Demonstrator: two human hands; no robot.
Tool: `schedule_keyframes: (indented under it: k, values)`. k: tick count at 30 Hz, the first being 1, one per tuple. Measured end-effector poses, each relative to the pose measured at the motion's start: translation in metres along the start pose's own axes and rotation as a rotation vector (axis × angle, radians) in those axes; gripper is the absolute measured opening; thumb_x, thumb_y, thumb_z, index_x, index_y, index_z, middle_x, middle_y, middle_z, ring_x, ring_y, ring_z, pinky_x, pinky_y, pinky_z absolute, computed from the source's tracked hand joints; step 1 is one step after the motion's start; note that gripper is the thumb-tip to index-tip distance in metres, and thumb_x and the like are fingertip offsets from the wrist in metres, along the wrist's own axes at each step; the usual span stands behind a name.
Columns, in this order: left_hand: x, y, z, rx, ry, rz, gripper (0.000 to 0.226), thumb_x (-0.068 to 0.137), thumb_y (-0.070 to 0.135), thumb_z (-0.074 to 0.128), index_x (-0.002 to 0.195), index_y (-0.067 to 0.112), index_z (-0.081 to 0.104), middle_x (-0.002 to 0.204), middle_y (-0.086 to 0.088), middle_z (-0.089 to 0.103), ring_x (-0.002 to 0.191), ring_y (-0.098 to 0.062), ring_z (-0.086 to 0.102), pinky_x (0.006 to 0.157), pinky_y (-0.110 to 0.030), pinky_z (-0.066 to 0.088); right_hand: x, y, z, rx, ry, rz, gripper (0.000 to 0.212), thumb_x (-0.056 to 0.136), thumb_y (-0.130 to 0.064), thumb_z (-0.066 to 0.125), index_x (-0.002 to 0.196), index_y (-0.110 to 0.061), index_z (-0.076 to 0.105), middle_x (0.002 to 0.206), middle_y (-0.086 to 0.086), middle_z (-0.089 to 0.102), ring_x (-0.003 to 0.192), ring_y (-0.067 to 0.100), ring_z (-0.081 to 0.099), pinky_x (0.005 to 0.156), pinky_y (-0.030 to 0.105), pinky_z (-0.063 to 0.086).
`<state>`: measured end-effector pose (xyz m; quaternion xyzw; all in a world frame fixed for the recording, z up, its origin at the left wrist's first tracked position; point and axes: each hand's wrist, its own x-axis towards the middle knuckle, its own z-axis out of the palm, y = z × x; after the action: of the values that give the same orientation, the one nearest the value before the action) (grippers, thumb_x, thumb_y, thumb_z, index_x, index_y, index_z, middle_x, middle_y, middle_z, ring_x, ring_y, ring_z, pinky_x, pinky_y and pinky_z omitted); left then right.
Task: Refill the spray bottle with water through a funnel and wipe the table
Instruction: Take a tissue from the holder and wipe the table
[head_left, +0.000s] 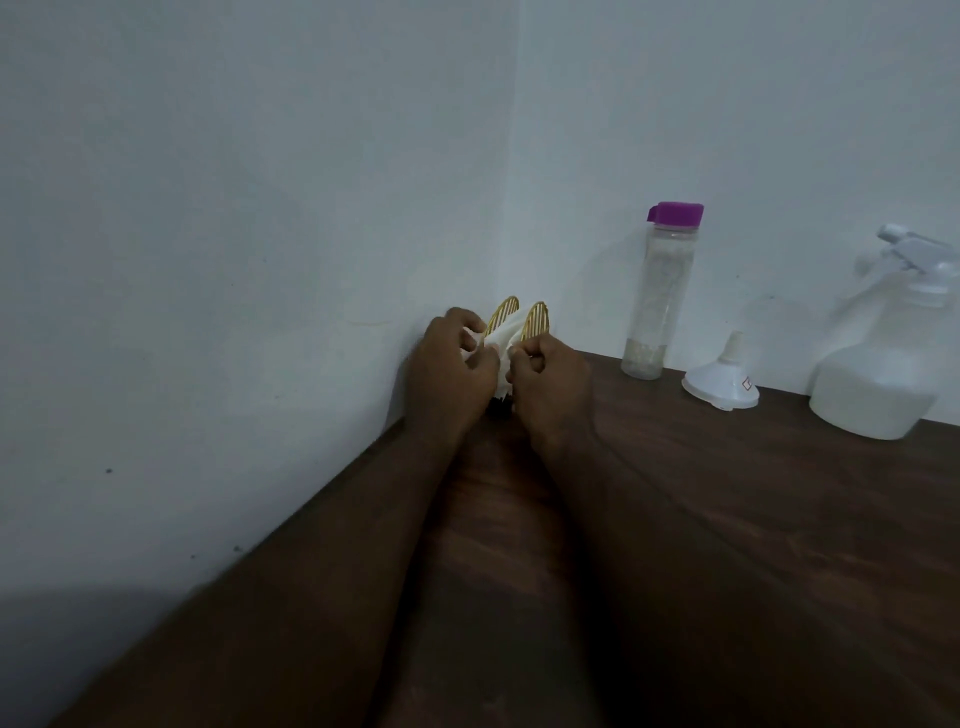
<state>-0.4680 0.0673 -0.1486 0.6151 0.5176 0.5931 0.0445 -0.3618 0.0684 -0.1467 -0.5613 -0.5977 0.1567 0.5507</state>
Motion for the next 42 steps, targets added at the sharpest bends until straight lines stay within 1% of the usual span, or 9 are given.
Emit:
schedule_keyframes:
  k: [4,10,19,21,24,28,33,37,42]
  values:
    - [-0.003,0.000,0.007,0.088,-0.089,0.109,0.012,0.083,0.024,0.069,0.092,0.018,0.068,0.085,0.004,0.055,0.075,-0.013,0.057,0.066,-0.033,0.052,-0.002,0.001,-0.003,0.022,0.012,-0.001,0.017,0.096,-0.017,0.057,0.100,-0.008,0.071,0.093,0.009,0.073,0.086,0.023,0.068,0.078,0.035,0.054]
    - [0.002,-0.004,0.009,0.139,-0.129,0.052,0.020,0.087,0.025,0.065,0.101,0.013,0.073,0.088,-0.004,0.064,0.084,-0.019,0.061,0.069,-0.027,0.046,-0.002,0.001,0.000,0.075,-0.039,0.032,0.016,0.098,-0.014,0.056,0.102,-0.005,0.069,0.096,0.016,0.072,0.087,0.034,0.069,0.080,0.051,0.056]
    - [0.005,-0.002,0.001,0.027,-0.046,-0.094,0.013,0.087,0.011,0.060,0.088,0.003,0.071,0.087,-0.009,0.071,0.082,-0.024,0.063,0.076,-0.035,0.050,-0.004,-0.001,0.000,0.050,-0.026,0.050,0.016,0.099,-0.016,0.050,0.096,-0.005,0.062,0.094,0.015,0.069,0.085,0.036,0.067,0.079,0.052,0.054]
    - [0.005,0.000,-0.002,0.008,-0.043,-0.107,0.014,0.087,0.010,0.060,0.089,0.003,0.071,0.087,-0.009,0.071,0.082,-0.023,0.063,0.076,-0.032,0.049,-0.004,0.000,0.000,0.064,-0.009,0.049,0.016,0.099,-0.019,0.051,0.094,-0.008,0.062,0.091,0.013,0.070,0.084,0.033,0.067,0.078,0.050,0.055]
    - [0.004,0.001,-0.005,-0.019,-0.062,-0.106,0.016,0.089,0.012,0.060,0.092,0.003,0.073,0.088,-0.008,0.072,0.083,-0.020,0.065,0.075,-0.027,0.049,-0.006,-0.001,0.000,0.052,0.009,0.026,0.019,0.095,-0.036,0.060,0.086,-0.019,0.061,0.083,0.001,0.069,0.080,0.019,0.067,0.072,0.035,0.055]
    - [0.002,0.002,-0.005,-0.021,-0.097,-0.099,0.019,0.092,0.016,0.059,0.098,0.004,0.072,0.095,-0.007,0.073,0.086,-0.017,0.065,0.077,-0.024,0.050,-0.004,0.002,0.002,-0.008,0.019,0.014,0.033,0.095,-0.044,0.058,0.084,-0.014,0.068,0.081,0.001,0.070,0.077,0.013,0.064,0.067,0.027,0.045]
    - [0.002,0.003,-0.004,-0.018,-0.097,-0.112,0.016,0.090,0.012,0.060,0.095,0.003,0.073,0.093,-0.008,0.073,0.087,-0.020,0.065,0.074,-0.021,0.046,0.000,0.000,0.000,-0.082,0.044,0.014,0.026,0.094,-0.026,0.056,0.083,-0.006,0.068,0.079,0.005,0.067,0.076,0.018,0.060,0.065,0.028,0.039]
    - [0.004,0.001,-0.007,-0.015,-0.041,-0.151,0.017,0.090,0.012,0.059,0.095,0.004,0.073,0.093,-0.008,0.073,0.086,-0.020,0.065,0.077,-0.025,0.048,-0.003,-0.003,-0.002,0.072,0.098,0.033,0.019,0.092,-0.017,0.057,0.074,-0.012,0.059,0.064,-0.005,0.057,0.064,0.012,0.054,0.064,0.028,0.041]
    - [0.004,0.002,-0.007,-0.008,-0.038,-0.159,0.017,0.090,0.013,0.059,0.096,0.005,0.072,0.095,-0.008,0.071,0.088,-0.021,0.063,0.080,-0.030,0.049,-0.009,-0.011,-0.005,0.158,0.101,0.036,0.016,0.094,-0.017,0.056,0.079,-0.011,0.060,0.078,0.004,0.066,0.080,0.023,0.064,0.075,0.038,0.052]
